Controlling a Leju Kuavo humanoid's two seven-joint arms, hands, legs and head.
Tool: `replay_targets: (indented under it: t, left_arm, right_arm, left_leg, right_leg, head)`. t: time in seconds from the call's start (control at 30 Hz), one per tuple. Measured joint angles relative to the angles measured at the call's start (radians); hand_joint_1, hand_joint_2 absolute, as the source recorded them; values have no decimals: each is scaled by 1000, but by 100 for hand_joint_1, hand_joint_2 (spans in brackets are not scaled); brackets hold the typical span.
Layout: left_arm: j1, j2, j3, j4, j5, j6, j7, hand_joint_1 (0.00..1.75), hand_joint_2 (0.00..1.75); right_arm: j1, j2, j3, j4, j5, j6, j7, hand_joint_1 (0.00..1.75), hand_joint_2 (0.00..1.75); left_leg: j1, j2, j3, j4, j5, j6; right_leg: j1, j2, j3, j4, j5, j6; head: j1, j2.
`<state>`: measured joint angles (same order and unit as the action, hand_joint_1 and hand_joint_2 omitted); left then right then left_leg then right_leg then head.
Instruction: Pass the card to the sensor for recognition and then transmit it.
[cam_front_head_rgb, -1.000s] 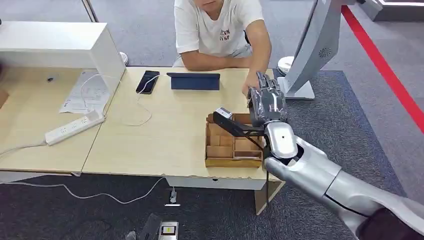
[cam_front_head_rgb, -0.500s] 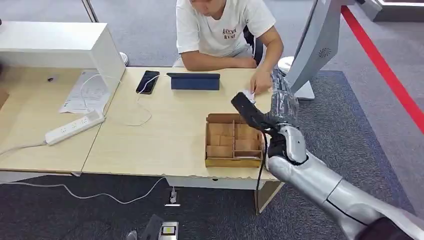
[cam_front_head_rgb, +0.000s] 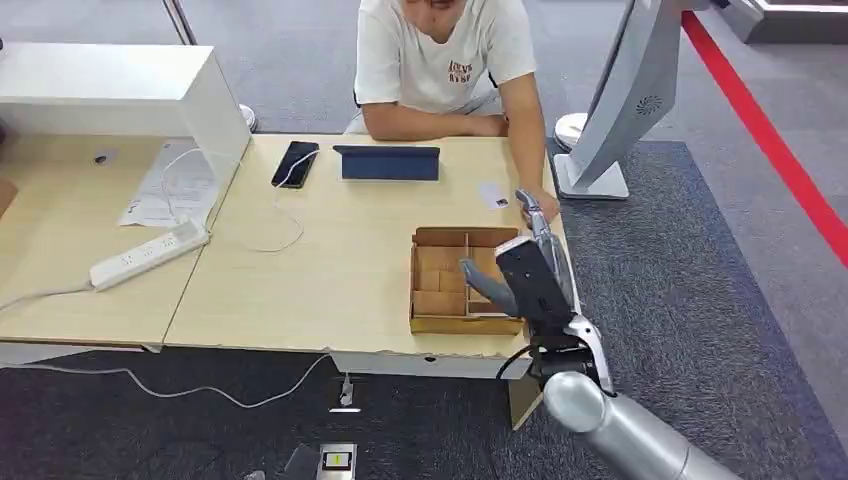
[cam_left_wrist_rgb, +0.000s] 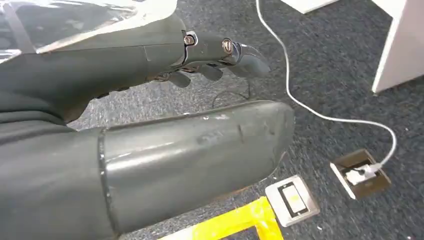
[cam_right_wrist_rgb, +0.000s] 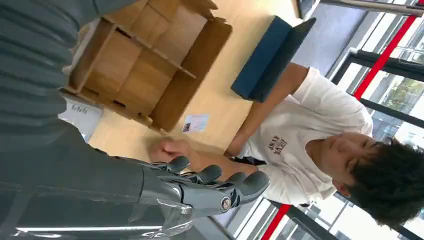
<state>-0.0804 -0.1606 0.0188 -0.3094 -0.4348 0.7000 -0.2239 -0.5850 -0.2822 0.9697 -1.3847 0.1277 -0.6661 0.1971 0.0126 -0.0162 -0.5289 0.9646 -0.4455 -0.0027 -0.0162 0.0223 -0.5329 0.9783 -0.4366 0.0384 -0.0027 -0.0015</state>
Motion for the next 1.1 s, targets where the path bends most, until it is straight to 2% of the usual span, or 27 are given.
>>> replay_targets:
  t: [0.2,0.3,0.33,0.43,0.5,0.6,0.8,1.1]
  left_arm:
    - [-5,-11,81,11,-26,0,-15,0,0]
    - [-12,-15,105,21,-24,0,-20,0,0]
    - [-14,-16,109,25,-24,0,-21,0,0]
    - [-21,-19,114,37,-20,-1,-18,0,0]
    - [-25,-21,117,45,-14,-4,-8,0,0]
    - [-27,-23,118,50,-1,-7,-5,0,0]
    - [-29,-25,119,56,20,-9,-6,0,0]
    - [-31,-25,118,58,76,-17,-6,0,0]
  right_arm:
    - [69,-44,23,-78,159,1,120,0,175]
    - [82,-60,45,-97,325,29,208,0,175]
    - [84,-64,52,-101,400,55,237,0,175]
    - [86,-74,77,-104,678,197,378,0,175]
    - [91,-79,96,-100,773,259,416,0,175]
    - [93,-80,117,-80,834,298,426,0,175]
    - [89,-73,148,-28,854,338,426,0,175]
    - [32,-17,192,102,821,384,382,0,175]
  left_leg:
    - [0,0,0,0,0,0]
    - [0,0,0,0,0,0]
    - [0,0,0,0,0,0]
    - [0,0,0,0,0,0]
    - [0,0,0,0,0,0]
    - [0,0,-1,0,0,0]
    - [0,0,-1,0,0,0]
    - [0,0,-1,0,1,0]
  right_leg:
    - [0,0,0,0,1,0]
    - [0,0,0,0,1,0]
    - [0,0,0,0,1,0]
    - [0,0,0,0,1,0]
    - [0,0,0,0,1,0]
    - [0,0,0,0,1,0]
    - [0,0,0,0,1,0]
    - [0,0,-1,0,1,0]
  head:
    - [0,0]
    - [0,0]
    - [0,0]
    - [0,0]
    - [0,0]
    - [0,0]
    - [0,0]
    - [0,0]
